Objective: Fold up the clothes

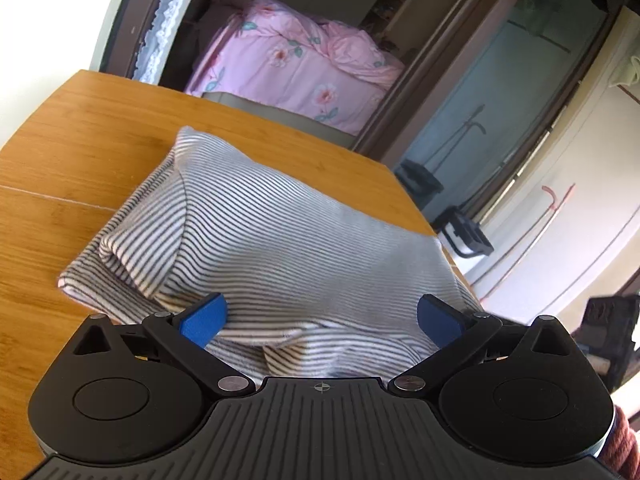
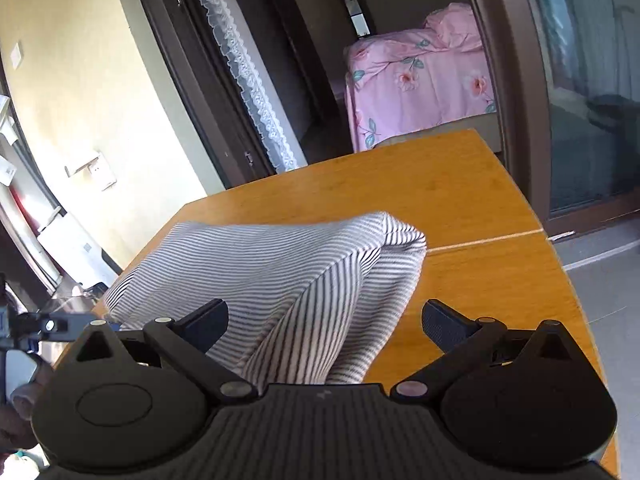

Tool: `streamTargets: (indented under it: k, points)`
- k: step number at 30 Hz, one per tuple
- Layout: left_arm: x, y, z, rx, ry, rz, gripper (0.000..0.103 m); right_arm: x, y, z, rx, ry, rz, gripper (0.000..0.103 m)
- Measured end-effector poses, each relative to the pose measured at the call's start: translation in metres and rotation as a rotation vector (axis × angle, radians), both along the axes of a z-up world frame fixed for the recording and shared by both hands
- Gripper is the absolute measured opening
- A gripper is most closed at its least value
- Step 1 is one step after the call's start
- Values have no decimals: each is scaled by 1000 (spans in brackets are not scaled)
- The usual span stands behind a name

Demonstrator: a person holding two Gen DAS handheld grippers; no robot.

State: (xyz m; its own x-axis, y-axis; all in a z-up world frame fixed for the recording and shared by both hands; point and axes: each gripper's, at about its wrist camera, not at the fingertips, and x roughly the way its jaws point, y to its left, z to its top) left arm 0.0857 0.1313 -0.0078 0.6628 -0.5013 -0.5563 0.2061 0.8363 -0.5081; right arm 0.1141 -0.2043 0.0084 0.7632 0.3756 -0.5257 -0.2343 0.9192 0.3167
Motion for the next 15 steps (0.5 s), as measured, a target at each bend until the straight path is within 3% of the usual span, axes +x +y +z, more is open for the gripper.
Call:
streamTargets:
  k: [2, 5, 15]
  points:
    - [0, -2, -5, -35, 51, -34, 103, 14, -1, 4, -100, 0, -23, 103]
    - [6, -3, -16, -82, 91, -41, 103, 36, 11, -9, -228, 74, 21, 103]
    - [42, 10, -21, -49, 43, 44, 103, 1, 42, -20, -188, 89, 135, 103]
